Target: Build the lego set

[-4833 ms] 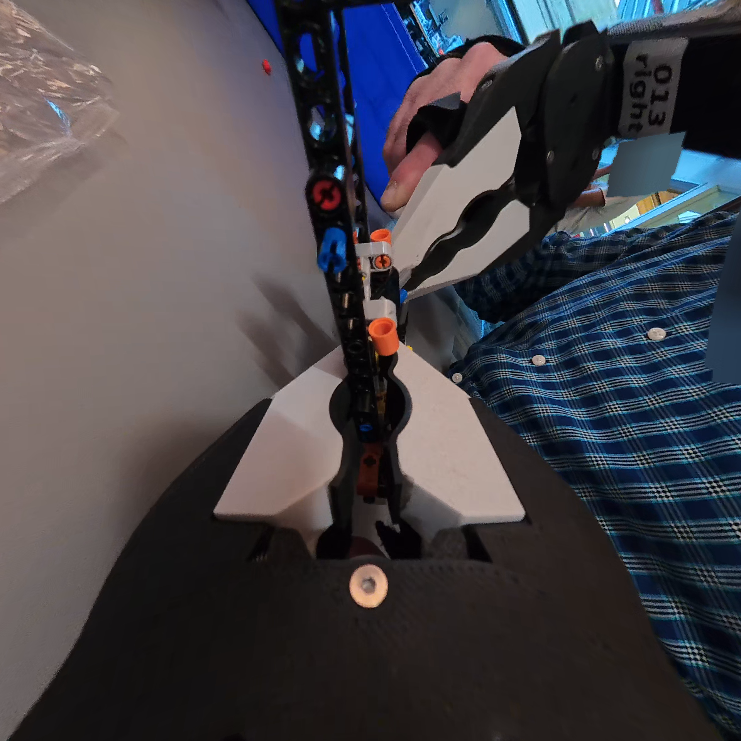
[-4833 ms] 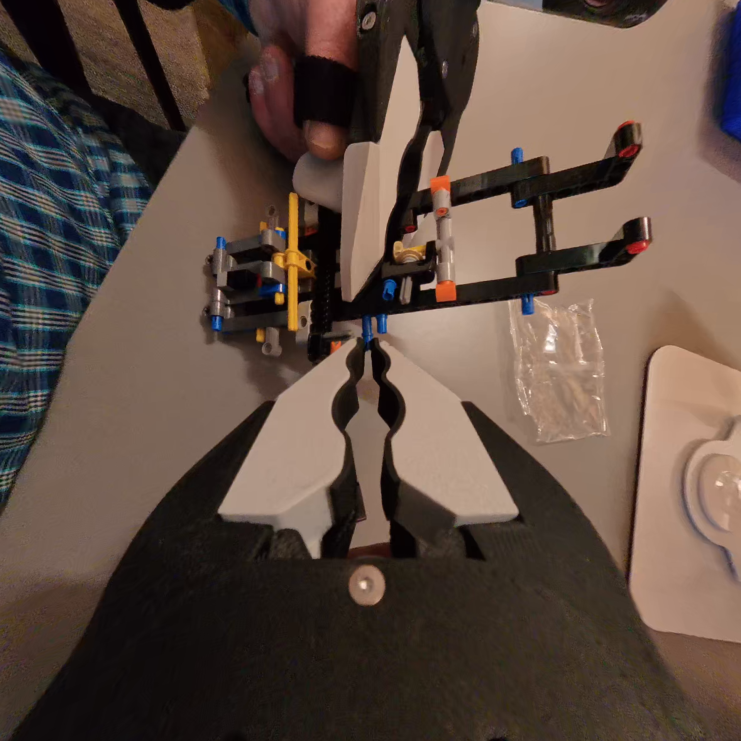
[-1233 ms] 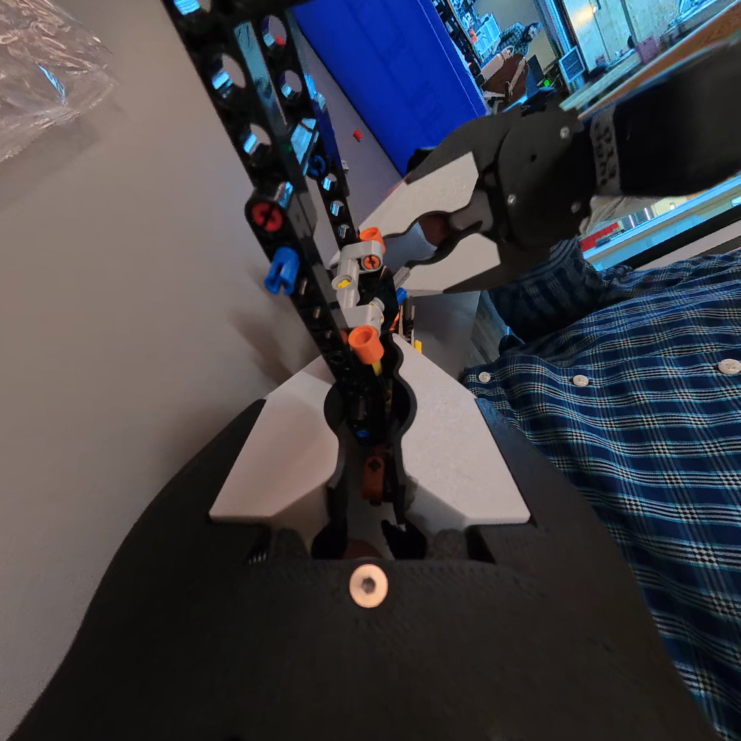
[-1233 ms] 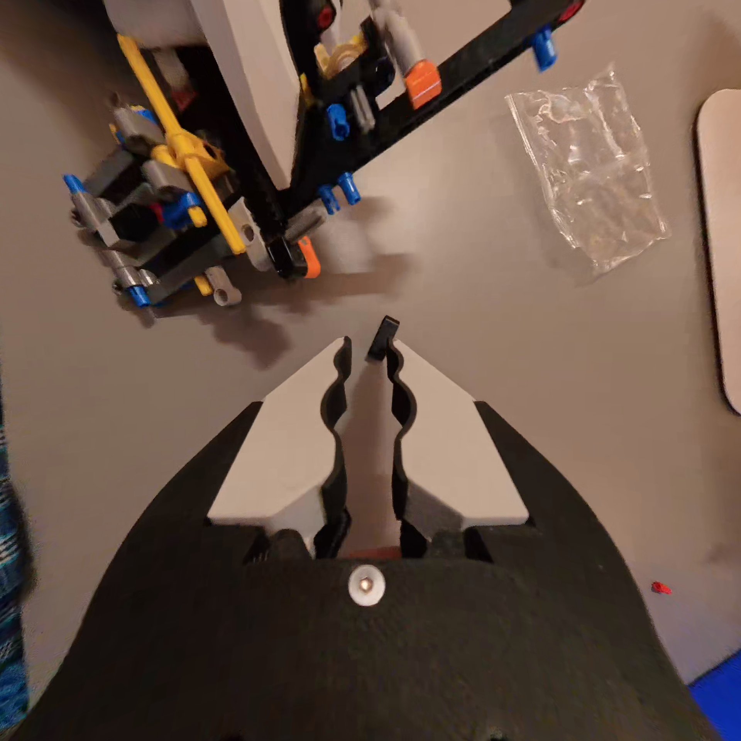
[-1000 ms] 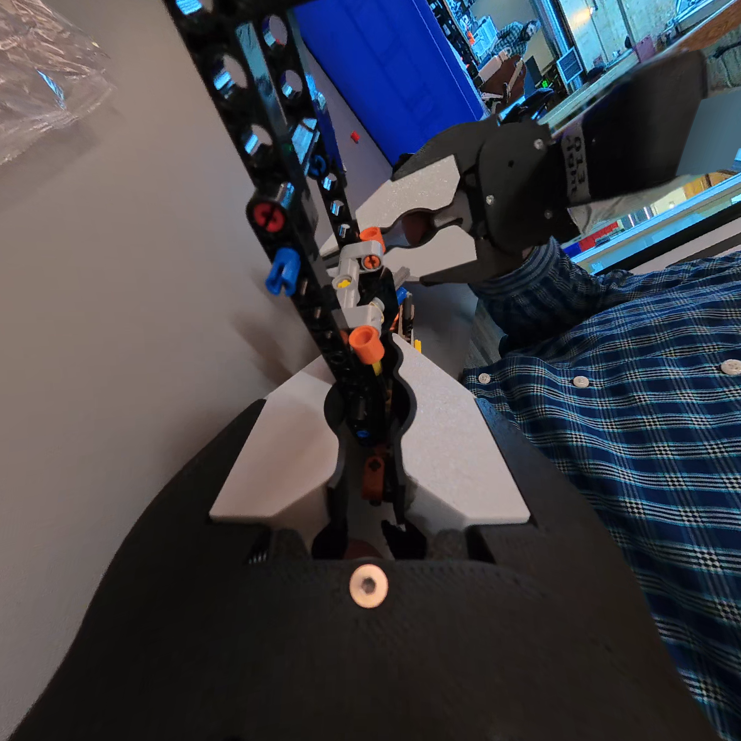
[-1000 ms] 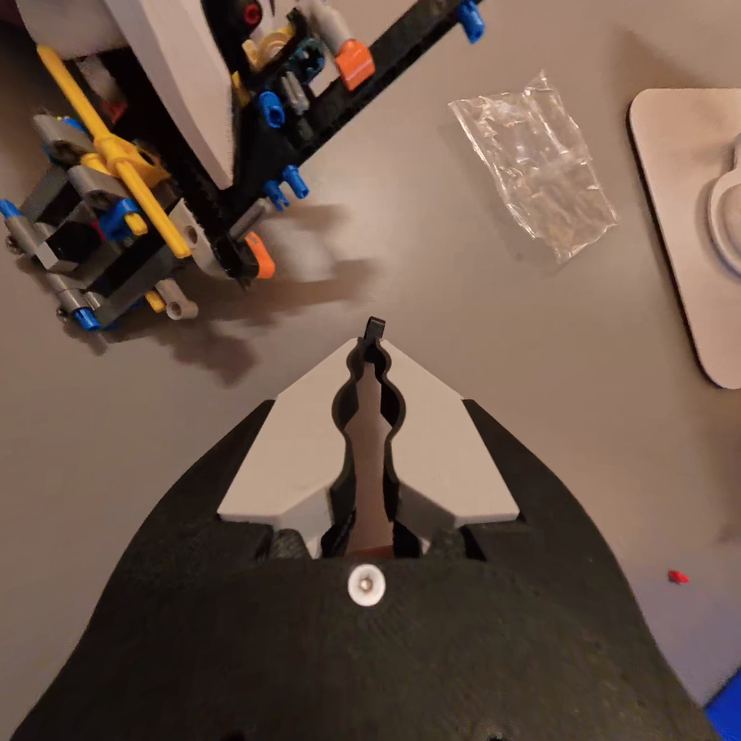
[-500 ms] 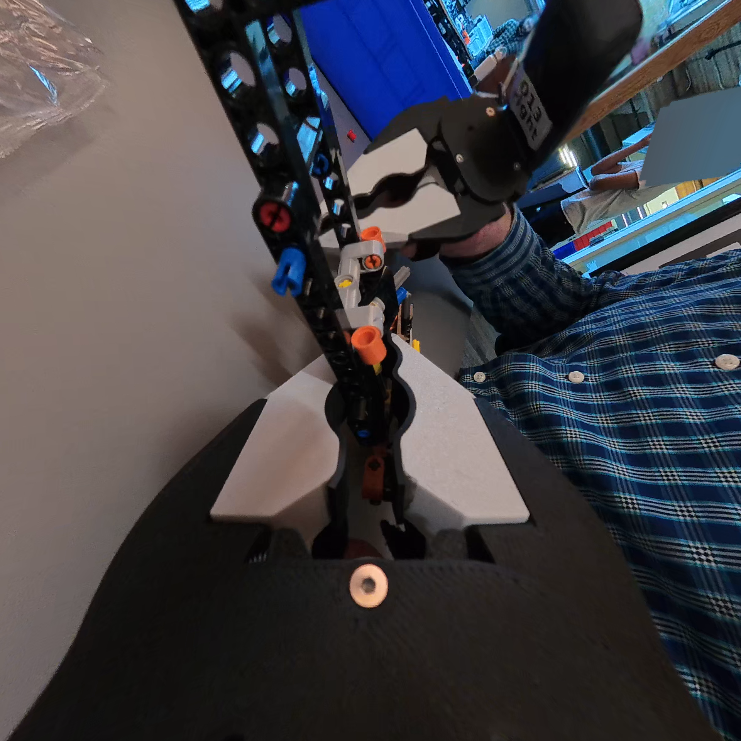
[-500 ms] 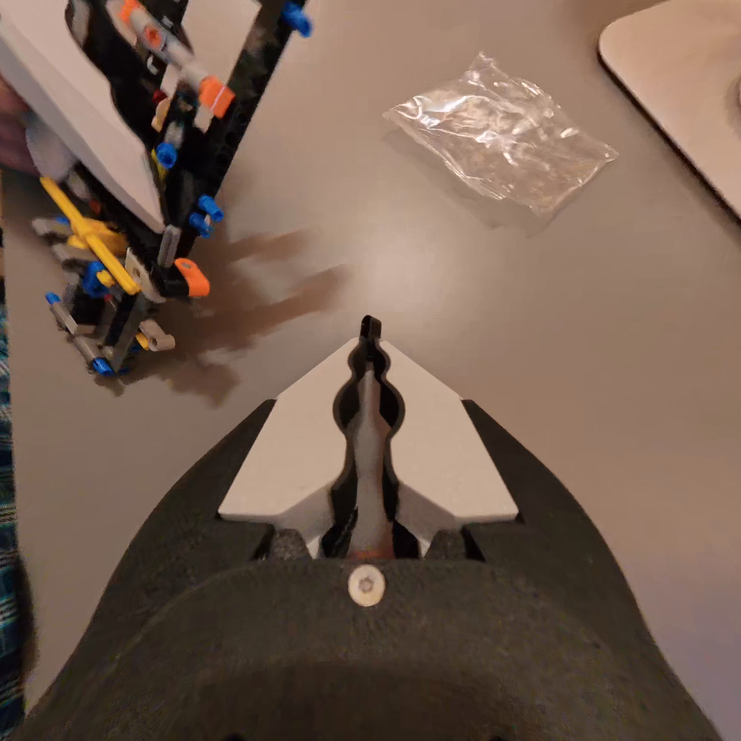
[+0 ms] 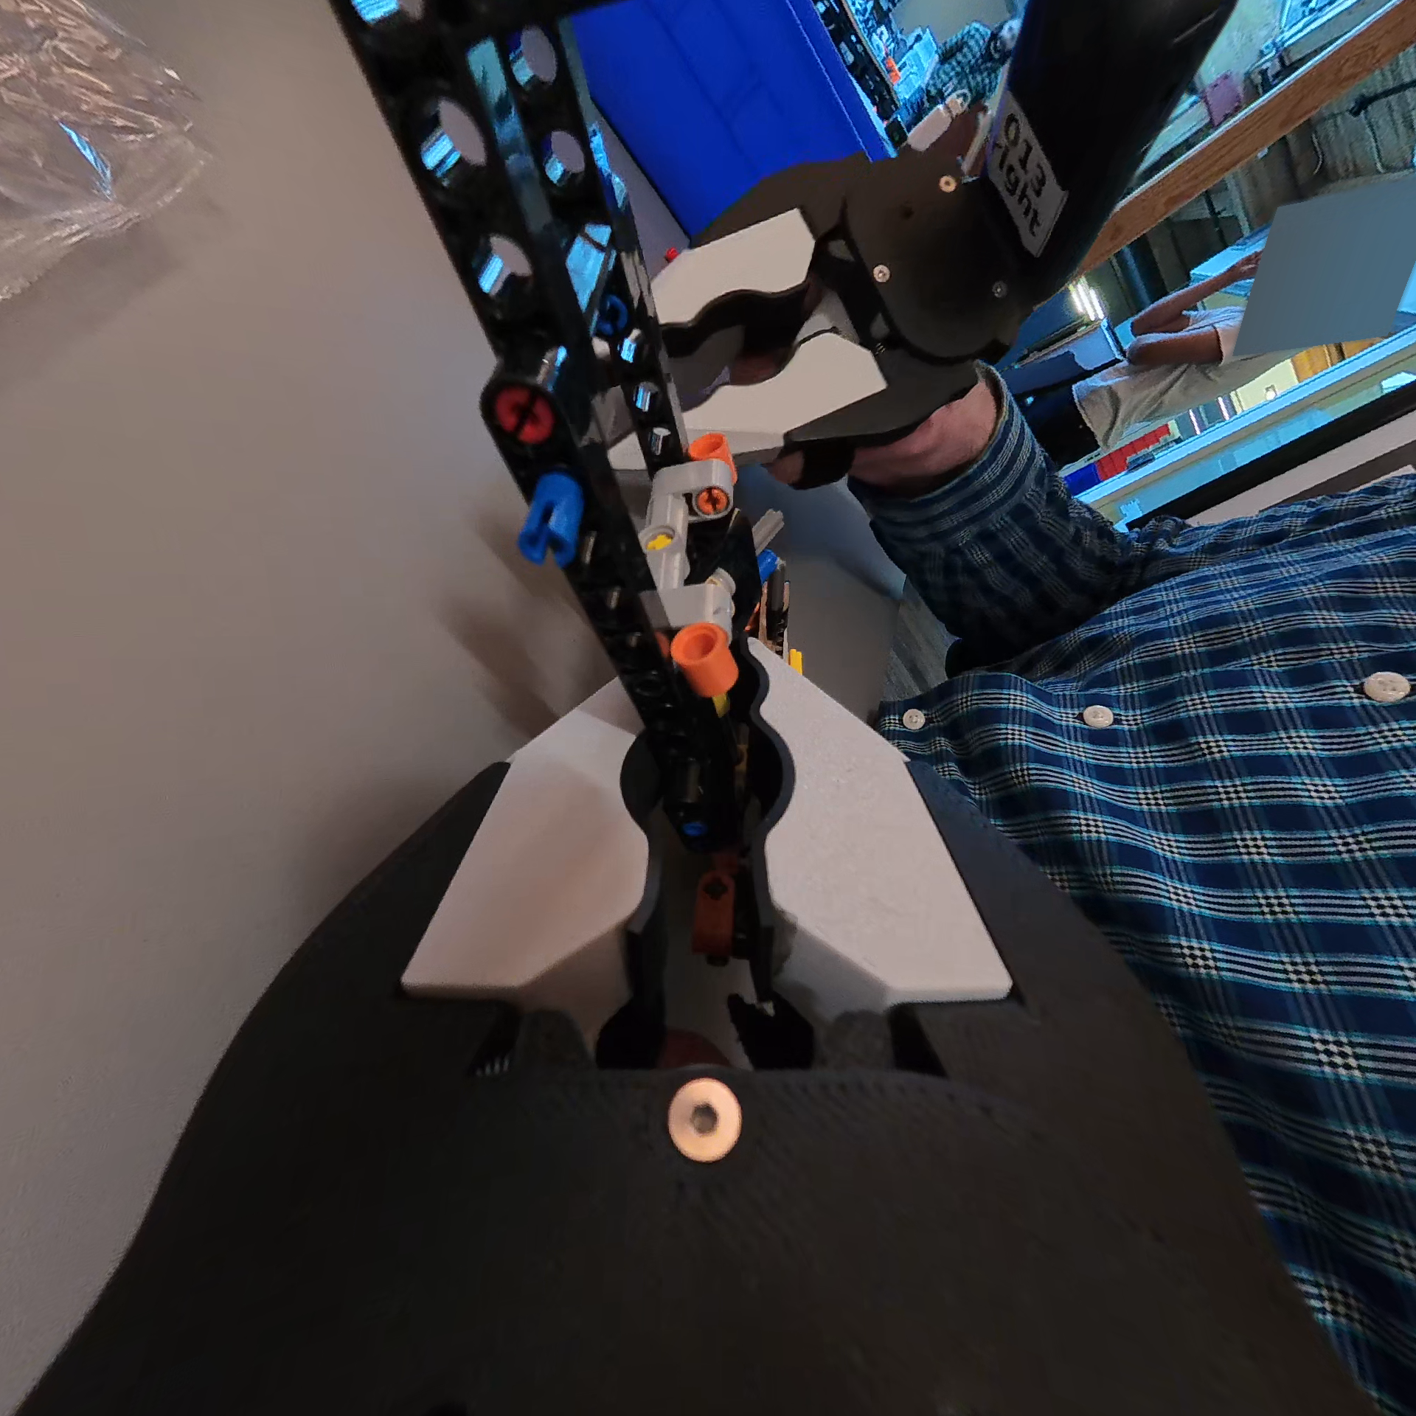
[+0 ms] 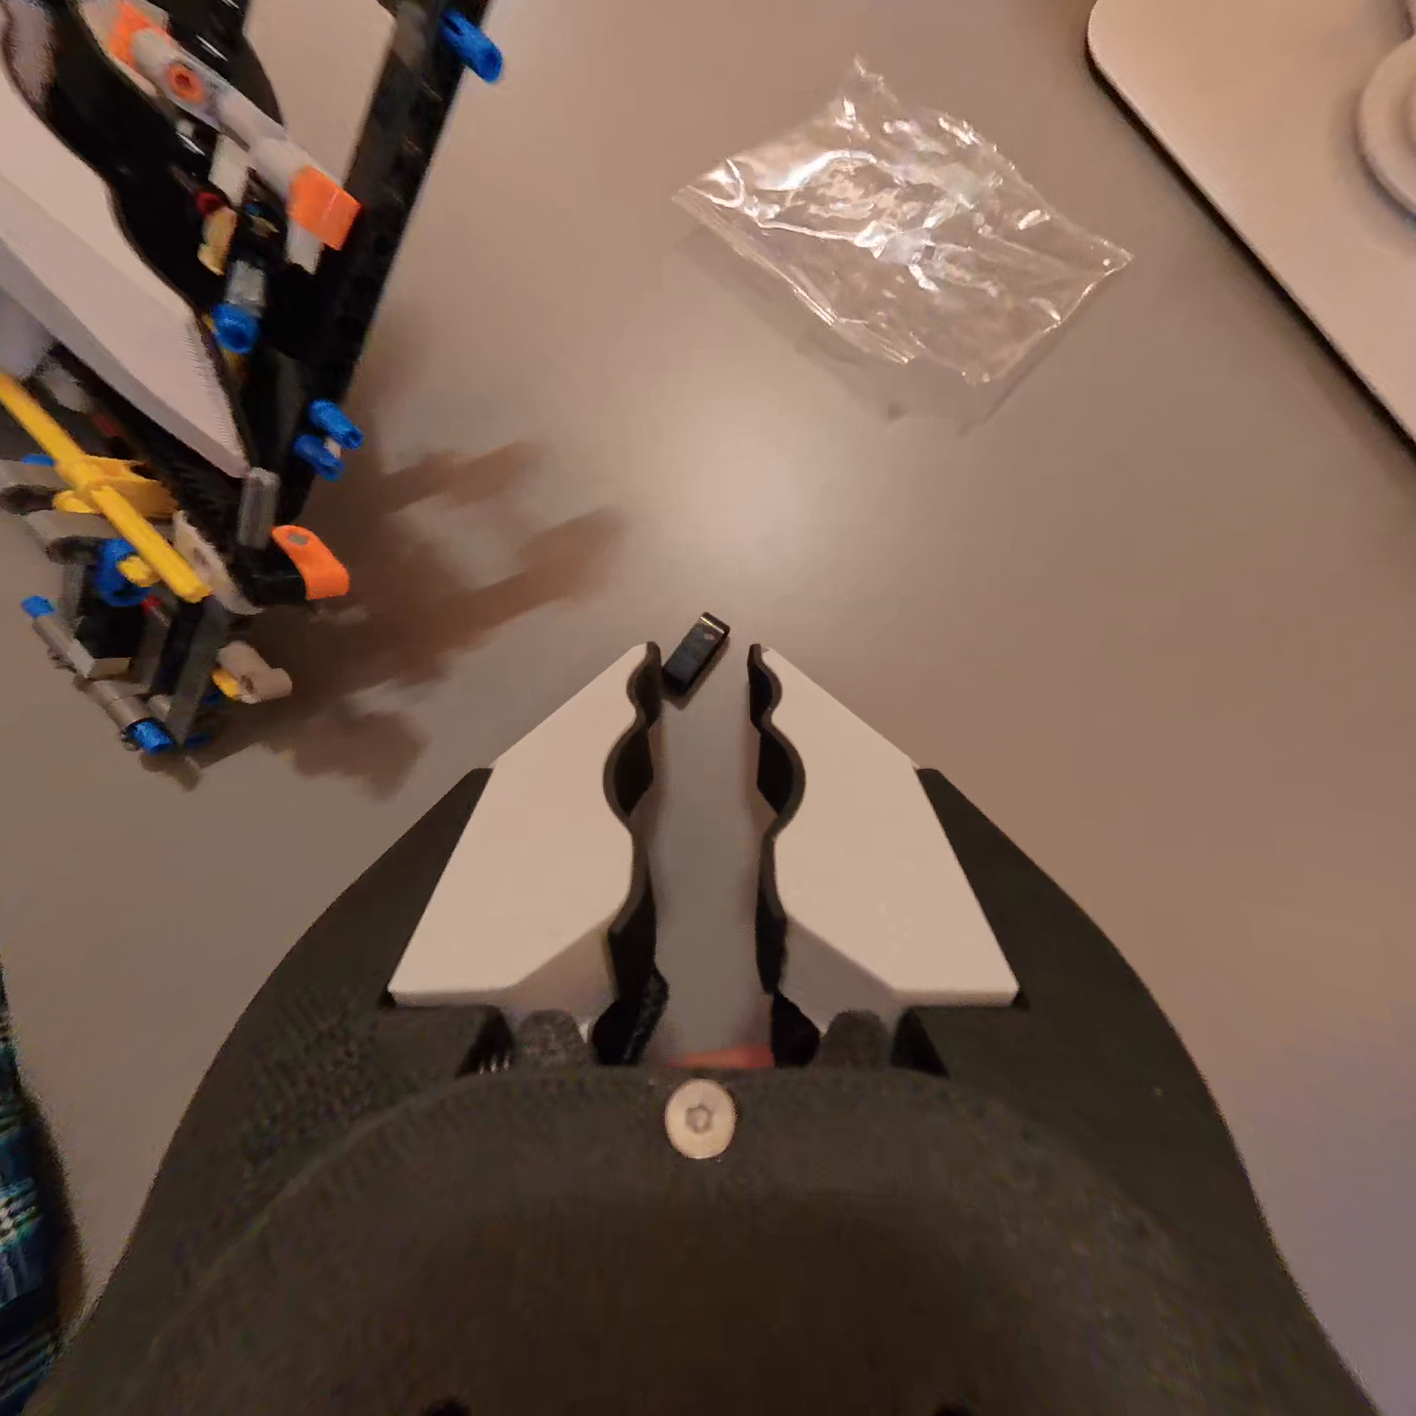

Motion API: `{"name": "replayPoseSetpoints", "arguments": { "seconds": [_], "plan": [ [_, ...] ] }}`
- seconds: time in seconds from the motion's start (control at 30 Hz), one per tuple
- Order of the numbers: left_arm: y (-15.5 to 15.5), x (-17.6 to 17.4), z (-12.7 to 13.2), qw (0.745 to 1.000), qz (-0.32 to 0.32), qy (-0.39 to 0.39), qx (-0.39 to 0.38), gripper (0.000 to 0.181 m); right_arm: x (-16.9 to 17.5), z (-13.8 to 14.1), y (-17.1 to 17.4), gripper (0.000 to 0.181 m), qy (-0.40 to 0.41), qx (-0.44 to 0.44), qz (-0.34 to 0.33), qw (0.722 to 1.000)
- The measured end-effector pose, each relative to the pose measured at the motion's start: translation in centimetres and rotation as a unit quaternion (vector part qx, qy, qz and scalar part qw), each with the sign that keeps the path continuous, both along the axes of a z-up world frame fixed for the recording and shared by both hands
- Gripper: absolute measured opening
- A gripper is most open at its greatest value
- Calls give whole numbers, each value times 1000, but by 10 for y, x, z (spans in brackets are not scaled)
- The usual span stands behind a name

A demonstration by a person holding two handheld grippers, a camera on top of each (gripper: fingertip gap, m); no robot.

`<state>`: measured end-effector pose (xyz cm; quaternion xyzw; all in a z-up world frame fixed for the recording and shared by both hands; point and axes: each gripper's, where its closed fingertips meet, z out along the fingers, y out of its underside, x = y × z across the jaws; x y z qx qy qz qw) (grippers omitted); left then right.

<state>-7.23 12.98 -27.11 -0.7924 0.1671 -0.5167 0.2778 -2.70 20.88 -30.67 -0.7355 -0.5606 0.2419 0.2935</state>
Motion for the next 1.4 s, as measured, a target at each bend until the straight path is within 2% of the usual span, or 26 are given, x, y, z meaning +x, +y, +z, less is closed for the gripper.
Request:
{"name": "replayPoseSetpoints", "arguments": {
  "seconds": [0.03,0.17,0.5,0.6,0.73,0.9,0.97,1.07,1.3,1.4],
  "plan": [
    [0,0,0,1000,0,0,0,11,0,-3,0,21,-8,0,-2,1000],
    [0,0,0,1000,0,0,1,11,-4,-7,-2,5,-18,19,4,1000],
    [1,-1,2,1000,8,-3,4,10,-5,14,-14,5,41,11,33,999],
    [2,-1,1,1000,9,1,2,11,-1,7,-17,5,-9,88,68,994],
    [2,-1,0,1000,10,3,2,11,-1,-3,-29,8,-84,221,138,962],
    [2,-1,0,1000,11,4,2,11,-4,0,-57,18,-77,258,189,944],
    [2,-1,0,1000,10,4,2,11,-3,6,-67,14,-53,233,197,951],
    [2,-1,0,1000,10,4,3,11,1,12,-54,13,-35,198,162,966],
    [2,-1,1,1000,11,4,7,11,2,-4,-40,10,-62,237,171,954],
    [2,-1,1,1000,10,3,6,11,1,-5,-39,5,-55,229,176,956]
  ]
}}
